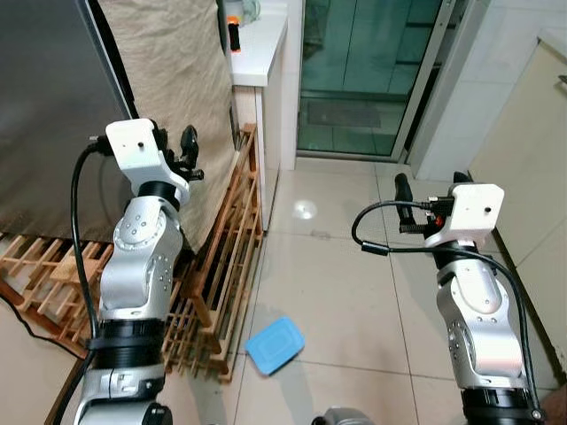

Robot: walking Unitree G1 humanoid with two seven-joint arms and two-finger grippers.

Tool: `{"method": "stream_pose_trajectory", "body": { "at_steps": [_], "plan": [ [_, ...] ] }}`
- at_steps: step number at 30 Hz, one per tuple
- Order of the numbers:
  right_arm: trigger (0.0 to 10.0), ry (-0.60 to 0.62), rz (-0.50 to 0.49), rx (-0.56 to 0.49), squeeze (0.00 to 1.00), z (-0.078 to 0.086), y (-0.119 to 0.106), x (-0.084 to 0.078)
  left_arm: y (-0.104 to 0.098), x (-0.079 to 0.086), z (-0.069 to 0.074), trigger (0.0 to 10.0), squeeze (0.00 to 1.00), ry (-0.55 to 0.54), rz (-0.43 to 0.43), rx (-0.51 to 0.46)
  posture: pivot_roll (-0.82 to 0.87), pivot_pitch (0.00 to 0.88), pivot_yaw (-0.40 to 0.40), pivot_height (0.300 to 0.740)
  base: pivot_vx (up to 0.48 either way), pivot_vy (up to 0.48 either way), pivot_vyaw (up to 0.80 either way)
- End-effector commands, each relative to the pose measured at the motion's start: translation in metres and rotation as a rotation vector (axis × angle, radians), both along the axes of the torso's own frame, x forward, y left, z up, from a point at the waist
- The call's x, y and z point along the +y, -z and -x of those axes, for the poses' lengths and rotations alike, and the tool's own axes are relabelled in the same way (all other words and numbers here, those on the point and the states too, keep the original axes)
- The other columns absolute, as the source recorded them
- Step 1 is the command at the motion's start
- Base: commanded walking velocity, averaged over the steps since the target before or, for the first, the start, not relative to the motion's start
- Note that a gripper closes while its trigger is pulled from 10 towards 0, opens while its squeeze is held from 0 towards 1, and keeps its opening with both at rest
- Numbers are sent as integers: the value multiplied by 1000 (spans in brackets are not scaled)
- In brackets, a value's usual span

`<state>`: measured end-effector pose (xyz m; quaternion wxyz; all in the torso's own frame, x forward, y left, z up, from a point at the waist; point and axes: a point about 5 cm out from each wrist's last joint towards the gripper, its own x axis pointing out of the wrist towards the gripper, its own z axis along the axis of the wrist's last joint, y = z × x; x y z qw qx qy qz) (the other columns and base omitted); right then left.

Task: Restocking fridge

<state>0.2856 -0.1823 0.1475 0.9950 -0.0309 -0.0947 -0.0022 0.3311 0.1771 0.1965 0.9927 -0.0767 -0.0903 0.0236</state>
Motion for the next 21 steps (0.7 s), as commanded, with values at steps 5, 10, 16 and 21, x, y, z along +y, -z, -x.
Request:
{"method": "stream_pose_trajectory", "body": {
  "at_steps": [5,10,16,21],
  "plan": [
    [10000,-3,5,4,0,-2,0,-1,-10,29,9,10000,0,-88,-41,-36,-204,0,31,732,0,0,0],
    [10000,-2,5,7,0,0,1,-1,9,25,25,10000,0,-41,-50,26,-193,0,28,732,0,0,0],
    [10000,-7,3,13,0,0,2,0,9,25,24,10000,0,-59,-31,24,-185,0,20,732,0,0,0],
    [10000,-12,8,18,0,-1,3,0,1,42,34,10000,0,-112,-45,13,-175,0,26,732,0,0,0]
  ]
}}
